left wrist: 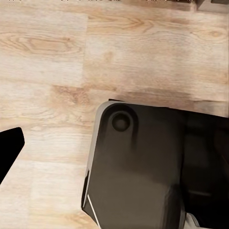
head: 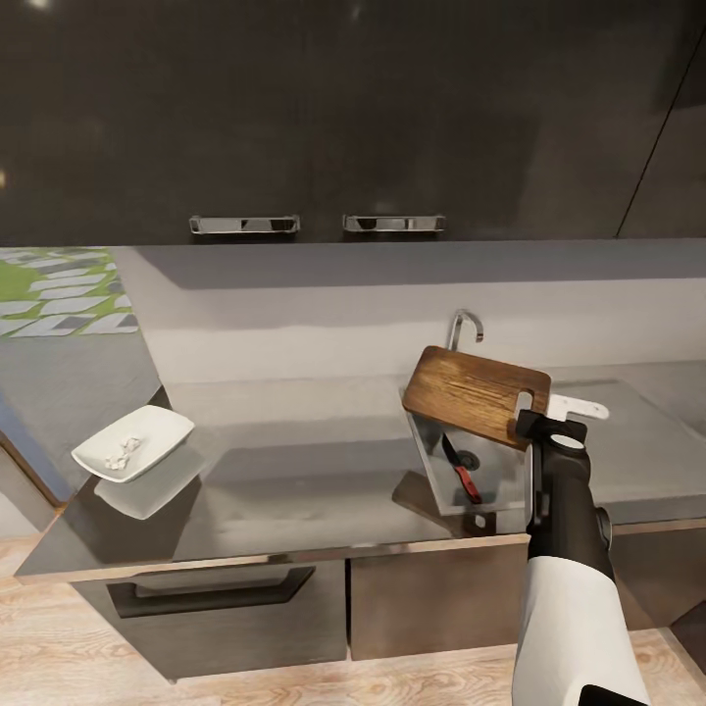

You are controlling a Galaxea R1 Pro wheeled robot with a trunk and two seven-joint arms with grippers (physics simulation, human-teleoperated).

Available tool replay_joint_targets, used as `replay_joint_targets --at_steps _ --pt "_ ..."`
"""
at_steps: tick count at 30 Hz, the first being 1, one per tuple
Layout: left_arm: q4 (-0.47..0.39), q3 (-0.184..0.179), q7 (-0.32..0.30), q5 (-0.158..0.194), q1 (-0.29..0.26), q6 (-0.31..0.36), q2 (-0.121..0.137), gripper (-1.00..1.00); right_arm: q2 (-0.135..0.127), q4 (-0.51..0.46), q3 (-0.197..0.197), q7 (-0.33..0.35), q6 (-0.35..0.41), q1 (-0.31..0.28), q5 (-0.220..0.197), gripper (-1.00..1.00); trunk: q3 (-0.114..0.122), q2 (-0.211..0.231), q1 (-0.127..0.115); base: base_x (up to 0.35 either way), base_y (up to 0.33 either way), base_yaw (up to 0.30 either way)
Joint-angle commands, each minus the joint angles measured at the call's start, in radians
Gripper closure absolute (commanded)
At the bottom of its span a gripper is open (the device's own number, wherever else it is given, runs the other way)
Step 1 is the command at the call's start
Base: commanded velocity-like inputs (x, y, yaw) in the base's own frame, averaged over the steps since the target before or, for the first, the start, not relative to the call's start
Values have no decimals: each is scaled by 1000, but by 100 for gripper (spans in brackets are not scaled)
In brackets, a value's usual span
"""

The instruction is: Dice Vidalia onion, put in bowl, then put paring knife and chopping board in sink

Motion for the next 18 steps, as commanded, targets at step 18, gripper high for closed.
replay_joint_targets --at_steps 18 --pt "-1 1 -7 7 1 0 -4 -100 1 245 87 -639 -283 -1 -369 100 -2 -2 1 0 0 0"
